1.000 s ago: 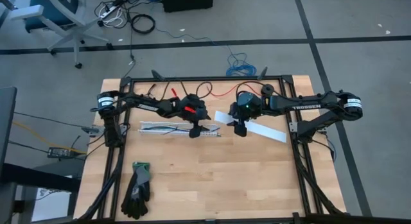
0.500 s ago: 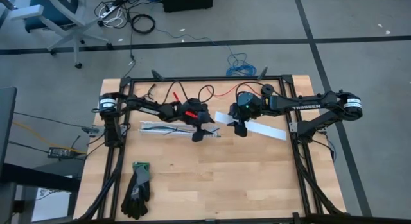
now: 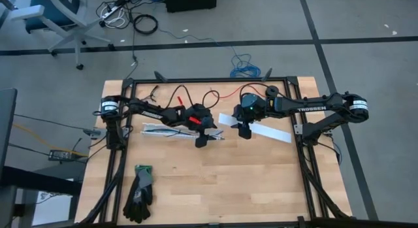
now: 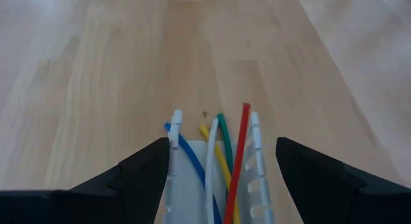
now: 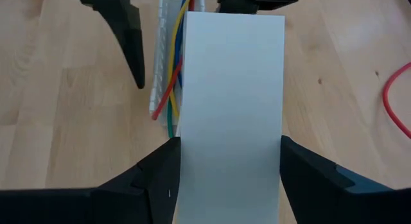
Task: Ziptie cables
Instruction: Close the cable duct
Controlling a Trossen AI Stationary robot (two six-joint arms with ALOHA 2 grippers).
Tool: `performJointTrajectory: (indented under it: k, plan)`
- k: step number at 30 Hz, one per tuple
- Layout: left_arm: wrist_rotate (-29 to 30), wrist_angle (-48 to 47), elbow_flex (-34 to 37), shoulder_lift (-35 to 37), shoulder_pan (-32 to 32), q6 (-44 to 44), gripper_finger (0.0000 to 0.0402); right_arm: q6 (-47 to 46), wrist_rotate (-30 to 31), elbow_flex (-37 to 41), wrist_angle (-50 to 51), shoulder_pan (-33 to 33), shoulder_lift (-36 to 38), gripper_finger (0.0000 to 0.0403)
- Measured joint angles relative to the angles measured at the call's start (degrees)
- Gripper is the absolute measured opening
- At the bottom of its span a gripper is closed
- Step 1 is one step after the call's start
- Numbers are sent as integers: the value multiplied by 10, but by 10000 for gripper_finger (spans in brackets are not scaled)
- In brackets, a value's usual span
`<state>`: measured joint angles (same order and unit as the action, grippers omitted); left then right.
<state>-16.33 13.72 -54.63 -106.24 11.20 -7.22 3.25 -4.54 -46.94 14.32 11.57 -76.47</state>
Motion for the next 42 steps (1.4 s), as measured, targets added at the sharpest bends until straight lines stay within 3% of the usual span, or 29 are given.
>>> performJointTrajectory:
  k: [12, 20, 35, 42]
  plan:
    - [55, -28, 0, -4, -9, 1, 295, 0, 0, 0, 0, 2, 0, 225]
    - [56, 8, 0, -41, -11, 1, 295, 0, 0, 0, 0, 3, 0, 223]
    - [56, 61, 0, -42, -15, -1, 294, 0, 0, 0, 4, 3, 0, 224]
    - [56, 54, 0, -42, -15, -2, 263, 0, 0, 0, 5, 2, 0, 223]
